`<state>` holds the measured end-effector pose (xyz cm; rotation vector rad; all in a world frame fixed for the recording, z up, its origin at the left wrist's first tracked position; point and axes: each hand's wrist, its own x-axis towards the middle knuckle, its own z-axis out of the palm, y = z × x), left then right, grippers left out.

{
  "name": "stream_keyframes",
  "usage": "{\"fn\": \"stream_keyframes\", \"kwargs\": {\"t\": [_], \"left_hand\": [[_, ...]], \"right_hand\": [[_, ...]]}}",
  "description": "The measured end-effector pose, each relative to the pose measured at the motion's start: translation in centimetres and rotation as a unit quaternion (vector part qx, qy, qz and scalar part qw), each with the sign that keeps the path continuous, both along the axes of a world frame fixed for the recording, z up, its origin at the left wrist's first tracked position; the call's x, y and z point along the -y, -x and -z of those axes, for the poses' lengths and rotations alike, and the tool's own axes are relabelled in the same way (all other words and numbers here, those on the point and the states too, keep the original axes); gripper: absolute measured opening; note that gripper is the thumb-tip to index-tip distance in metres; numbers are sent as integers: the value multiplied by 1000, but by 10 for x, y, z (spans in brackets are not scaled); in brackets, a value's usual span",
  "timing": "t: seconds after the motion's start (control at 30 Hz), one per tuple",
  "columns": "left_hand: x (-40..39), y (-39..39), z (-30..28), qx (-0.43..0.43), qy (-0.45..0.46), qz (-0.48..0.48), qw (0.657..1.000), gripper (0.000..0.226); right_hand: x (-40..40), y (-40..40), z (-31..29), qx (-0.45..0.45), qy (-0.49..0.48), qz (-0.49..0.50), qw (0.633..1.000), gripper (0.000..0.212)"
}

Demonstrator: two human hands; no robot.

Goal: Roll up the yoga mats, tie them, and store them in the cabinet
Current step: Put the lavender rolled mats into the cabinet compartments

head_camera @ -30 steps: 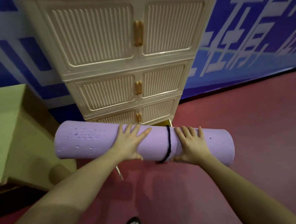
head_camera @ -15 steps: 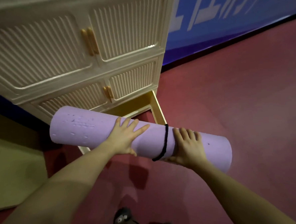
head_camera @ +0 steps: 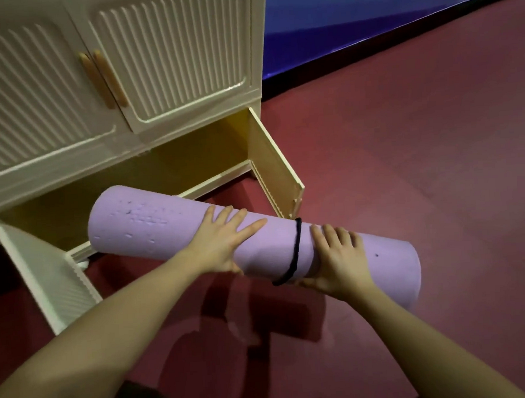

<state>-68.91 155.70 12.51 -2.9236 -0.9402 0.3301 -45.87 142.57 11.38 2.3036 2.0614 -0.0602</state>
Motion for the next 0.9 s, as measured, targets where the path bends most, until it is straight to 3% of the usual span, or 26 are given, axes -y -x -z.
{"fn": "stream_keyframes", "kwargs": {"t": [0.17, 0.33, 0.67, 0.9], "left_hand": [[-21, 5, 52, 1, -34, 25, 999, 128], [-44, 33, 63, 4, -30, 47, 998, 129], [-77, 106, 61, 20, -54, 7, 998, 130], [-86, 140, 57, 47, -36, -51, 997, 132]], "right_hand": [[-9, 12, 51, -8, -41, 18, 999, 110], [-24, 46, 65, -24, -34, 35, 999, 111], [-75, 105, 63, -19, -45, -3, 999, 111], [-108, 129, 44, 32, -23, -39, 998, 111]]}}
